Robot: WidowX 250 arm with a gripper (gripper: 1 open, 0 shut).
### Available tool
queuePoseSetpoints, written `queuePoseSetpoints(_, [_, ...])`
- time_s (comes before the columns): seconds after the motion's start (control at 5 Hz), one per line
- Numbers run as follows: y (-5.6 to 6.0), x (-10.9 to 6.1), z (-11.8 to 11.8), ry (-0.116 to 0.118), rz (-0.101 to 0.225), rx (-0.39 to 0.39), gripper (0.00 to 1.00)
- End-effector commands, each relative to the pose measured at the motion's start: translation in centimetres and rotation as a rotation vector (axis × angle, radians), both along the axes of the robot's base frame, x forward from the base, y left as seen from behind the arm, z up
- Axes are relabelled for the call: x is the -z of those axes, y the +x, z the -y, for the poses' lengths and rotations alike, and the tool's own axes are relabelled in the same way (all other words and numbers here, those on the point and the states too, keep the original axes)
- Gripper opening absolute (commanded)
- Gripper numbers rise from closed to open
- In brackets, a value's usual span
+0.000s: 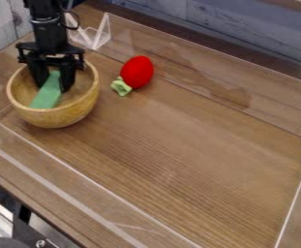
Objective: Remove the green block from the brown bowl and put it on the table
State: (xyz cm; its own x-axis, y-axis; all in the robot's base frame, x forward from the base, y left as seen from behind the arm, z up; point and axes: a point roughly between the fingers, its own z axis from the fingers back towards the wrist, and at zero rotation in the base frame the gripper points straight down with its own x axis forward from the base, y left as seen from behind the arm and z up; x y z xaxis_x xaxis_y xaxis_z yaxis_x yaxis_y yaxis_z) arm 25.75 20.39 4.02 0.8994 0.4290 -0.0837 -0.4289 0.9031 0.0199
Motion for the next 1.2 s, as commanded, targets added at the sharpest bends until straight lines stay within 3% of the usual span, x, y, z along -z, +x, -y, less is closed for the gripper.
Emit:
queuePoseSetpoints(0.0, [0.56,-3.25,-0.88,0.058,0.076,-0.007,0.0])
queuePoseSetpoints(1.0, [0.19,-4.23,-0.77,0.053,0.084,-0.02,0.0])
